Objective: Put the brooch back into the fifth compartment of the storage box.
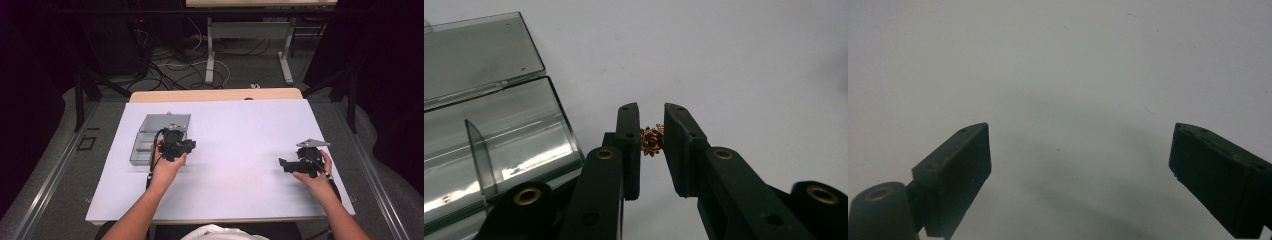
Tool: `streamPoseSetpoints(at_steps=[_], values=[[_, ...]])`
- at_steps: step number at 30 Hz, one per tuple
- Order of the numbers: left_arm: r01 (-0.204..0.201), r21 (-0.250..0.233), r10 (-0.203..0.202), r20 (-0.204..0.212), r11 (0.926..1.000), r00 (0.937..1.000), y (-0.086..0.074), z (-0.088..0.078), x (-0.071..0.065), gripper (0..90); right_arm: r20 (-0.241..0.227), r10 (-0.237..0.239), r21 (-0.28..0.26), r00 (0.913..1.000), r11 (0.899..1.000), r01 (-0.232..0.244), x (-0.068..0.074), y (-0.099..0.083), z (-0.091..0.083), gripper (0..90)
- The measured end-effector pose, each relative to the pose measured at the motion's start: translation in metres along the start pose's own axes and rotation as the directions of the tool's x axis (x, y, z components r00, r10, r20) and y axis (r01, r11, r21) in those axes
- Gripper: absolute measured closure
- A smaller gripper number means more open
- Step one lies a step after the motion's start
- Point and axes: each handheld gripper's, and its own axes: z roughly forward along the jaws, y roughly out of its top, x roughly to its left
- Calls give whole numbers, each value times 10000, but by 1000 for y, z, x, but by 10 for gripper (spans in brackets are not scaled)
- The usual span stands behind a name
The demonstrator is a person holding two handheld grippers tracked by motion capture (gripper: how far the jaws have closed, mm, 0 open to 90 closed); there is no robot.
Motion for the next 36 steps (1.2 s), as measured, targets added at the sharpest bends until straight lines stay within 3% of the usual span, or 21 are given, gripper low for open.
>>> streamPoseSetpoints(at_steps=[36], values=[[887,-214,-902,-823,9958,9925,-23,-36,45,773,-57,-21,-20,10000,10000,21,0,0,1,95]])
